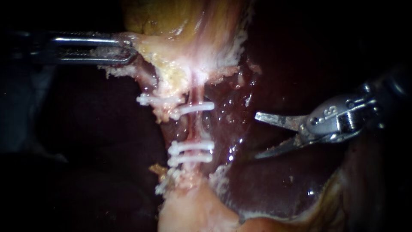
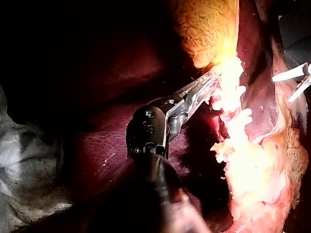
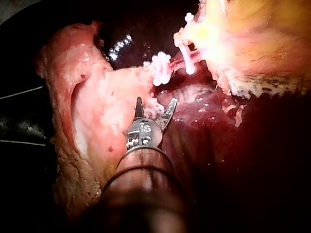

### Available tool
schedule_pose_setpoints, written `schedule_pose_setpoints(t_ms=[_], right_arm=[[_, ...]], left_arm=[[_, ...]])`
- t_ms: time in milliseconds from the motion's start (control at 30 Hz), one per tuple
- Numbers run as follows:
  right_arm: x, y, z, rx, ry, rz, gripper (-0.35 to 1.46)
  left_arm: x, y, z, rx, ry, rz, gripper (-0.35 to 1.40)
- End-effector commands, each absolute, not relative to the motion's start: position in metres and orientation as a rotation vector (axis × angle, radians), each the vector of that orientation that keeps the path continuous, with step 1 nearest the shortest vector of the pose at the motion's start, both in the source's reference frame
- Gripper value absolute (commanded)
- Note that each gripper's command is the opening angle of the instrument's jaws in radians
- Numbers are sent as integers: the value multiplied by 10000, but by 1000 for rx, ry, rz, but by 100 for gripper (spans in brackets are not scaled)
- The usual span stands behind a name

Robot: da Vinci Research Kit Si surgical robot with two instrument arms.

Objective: Go to the cutting position right tube

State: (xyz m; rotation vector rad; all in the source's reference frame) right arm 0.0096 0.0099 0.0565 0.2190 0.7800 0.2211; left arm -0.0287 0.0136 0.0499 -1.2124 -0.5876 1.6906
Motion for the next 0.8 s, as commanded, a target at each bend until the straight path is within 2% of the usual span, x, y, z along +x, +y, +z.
schedule_pose_setpoints(t_ms=[33, 167, 367, 533, 633, 667, 800], right_arm=[[96, 99, 565, 219, 780, 221, 143], [96, 99, 565, 219, 780, 221, 143], [96, 99, 565, 222, 781, 221, 143], [101, 103, 563, 246, 789, 217, 145], [109, 107, 562, 312, 807, 224, 145], [114, 108, 562, 365, 818, 223, 145], [131, 107, 565, 440, 842, 269, 143]], left_arm=[[-285, 136, 497, -1213, -590, 1690, -35], [-274, 144, 485, -1214, -609, 1689, -35], [-246, 161, 457, -1211, -592, 1662, -35], [-237, 164, 450, -1212, -588, 1654, -35], [-238, 163, 451, -1212, -586, 1654, -35], [-239, 163, 452, -1212, -585, 1654, -35], [-240, 162, 453, -1212, -584, 1655, -35]])
